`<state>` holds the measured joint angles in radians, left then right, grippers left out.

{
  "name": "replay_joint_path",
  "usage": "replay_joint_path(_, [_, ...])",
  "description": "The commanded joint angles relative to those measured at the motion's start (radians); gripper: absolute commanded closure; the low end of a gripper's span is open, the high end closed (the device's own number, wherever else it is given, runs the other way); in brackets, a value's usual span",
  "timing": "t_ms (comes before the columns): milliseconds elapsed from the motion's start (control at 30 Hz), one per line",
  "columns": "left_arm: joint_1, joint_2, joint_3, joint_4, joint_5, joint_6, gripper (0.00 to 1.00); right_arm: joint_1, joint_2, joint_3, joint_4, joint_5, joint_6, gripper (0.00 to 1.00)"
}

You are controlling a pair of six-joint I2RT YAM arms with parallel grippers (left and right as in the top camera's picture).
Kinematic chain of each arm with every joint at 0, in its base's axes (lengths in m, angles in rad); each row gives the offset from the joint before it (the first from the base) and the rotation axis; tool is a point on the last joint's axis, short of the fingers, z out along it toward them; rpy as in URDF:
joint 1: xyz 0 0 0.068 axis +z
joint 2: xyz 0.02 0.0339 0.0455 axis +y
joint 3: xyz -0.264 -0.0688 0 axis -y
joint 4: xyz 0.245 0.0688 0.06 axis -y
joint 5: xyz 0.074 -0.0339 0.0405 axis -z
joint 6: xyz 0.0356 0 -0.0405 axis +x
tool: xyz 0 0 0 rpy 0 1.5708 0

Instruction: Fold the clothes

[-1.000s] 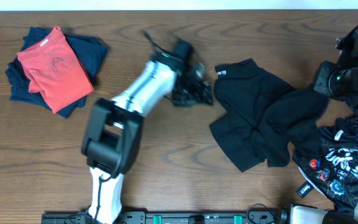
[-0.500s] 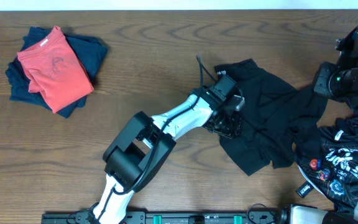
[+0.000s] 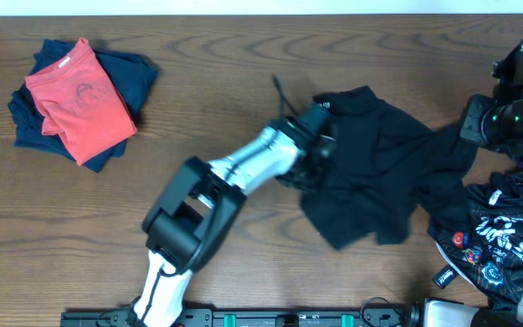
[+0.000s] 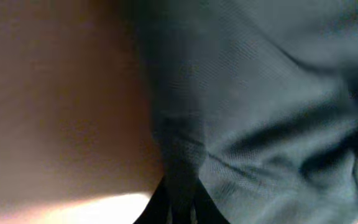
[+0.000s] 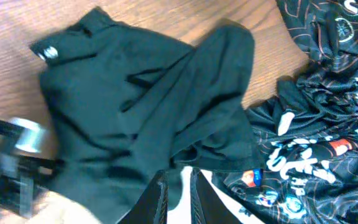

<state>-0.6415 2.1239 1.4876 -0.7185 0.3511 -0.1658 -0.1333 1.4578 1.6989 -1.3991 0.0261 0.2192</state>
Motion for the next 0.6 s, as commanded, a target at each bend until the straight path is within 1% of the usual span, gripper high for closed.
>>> replay_joint_path(0, [0.197,-0.04,0.108,-0.044,-0.161,0.064,0.94,0.007,-0.012,0.0,-0.004,0.03,0.0,0.89])
replay_joint_path(133, [0.404,-0.05,0.27,-0.116,-0.157,0.063,0.94,0.007,-0.008,0.0,-0.005,0.03,-0.008,0.91])
replay_joint_path(200, [0.482,-0.05,0.336,-0.15,-0.146,0.051,0.94,0.007,-0.003,0.0,-0.008,0.03,-0.008,0.91])
replay_joint_path(233, [0.52,-0.05,0.365,-0.167,-0.129,0.049,0.83,0.007,-0.001,-0.002,-0.008,0.03,-0.008,0.91])
replay_joint_path(300, [0.575,-0.05,0.388,-0.192,-0.079,0.049,0.45,0.008,0.0,-0.008,-0.008,0.029,-0.008,0.91])
replay_joint_path(333, [0.601,-0.052,0.391,-0.213,-0.045,0.049,0.34,0.008,0.0,-0.014,-0.008,0.029,-0.007,0.92])
replay_joint_path(367, [0.621,-0.052,0.391,-0.24,-0.014,0.048,0.3,0.008,0.001,-0.021,-0.008,0.028,-0.007,0.91])
replay_joint_path(500, [0.658,-0.051,0.375,-0.386,0.109,0.031,0.25,0.007,0.001,-0.069,0.001,0.026,-0.007,0.88])
replay_joint_path(567, [0.652,-0.051,0.363,-0.466,0.113,0.026,0.23,0.008,0.001,-0.107,0.002,0.015,-0.006,0.8])
